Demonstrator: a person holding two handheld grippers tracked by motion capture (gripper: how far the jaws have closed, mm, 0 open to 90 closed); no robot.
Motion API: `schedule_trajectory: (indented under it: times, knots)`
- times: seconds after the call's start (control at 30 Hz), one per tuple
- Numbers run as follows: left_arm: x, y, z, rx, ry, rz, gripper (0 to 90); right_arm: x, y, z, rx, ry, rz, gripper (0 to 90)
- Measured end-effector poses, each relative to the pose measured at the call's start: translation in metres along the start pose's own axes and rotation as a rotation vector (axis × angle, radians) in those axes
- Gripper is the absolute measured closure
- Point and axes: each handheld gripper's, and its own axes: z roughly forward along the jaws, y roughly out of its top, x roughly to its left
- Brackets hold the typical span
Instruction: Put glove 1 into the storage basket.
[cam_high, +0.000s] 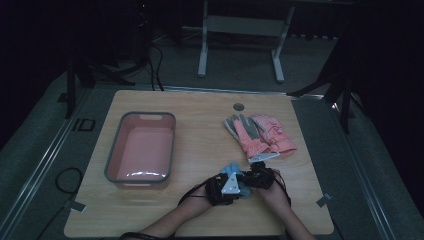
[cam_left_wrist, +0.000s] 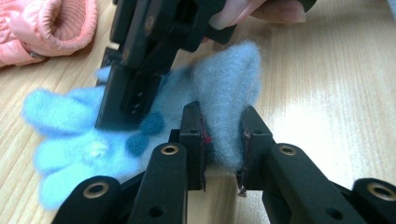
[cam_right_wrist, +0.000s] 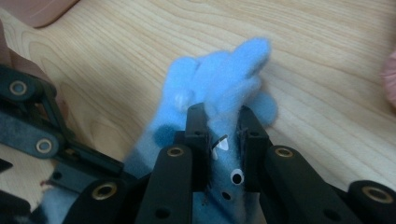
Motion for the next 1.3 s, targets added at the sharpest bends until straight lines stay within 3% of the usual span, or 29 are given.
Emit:
schedule_trajectory:
  times: [0.2,0.43,1.03,1.3]
  knots:
    - [0.008,0.01,-0.016,-0.023,0.007,-0.015,77.1,-0.001,0.008,-0.008,-0.04,0.028,0.029,78.9]
    - [0.015,0.021,-0.036,-0.009,0.034,0.012,77.1,0.005,0.028,-0.018,-0.08,0.052,0.025,79.0]
    - [0.039,0.033,-0.084,0.024,0.06,0.022,77.1,0.028,0.076,-0.024,-0.128,0.065,-0.028,79.1]
    - [0.049,0.036,-0.101,0.028,0.065,0.006,77.1,0.037,0.095,-0.025,-0.142,0.07,-0.047,79.1]
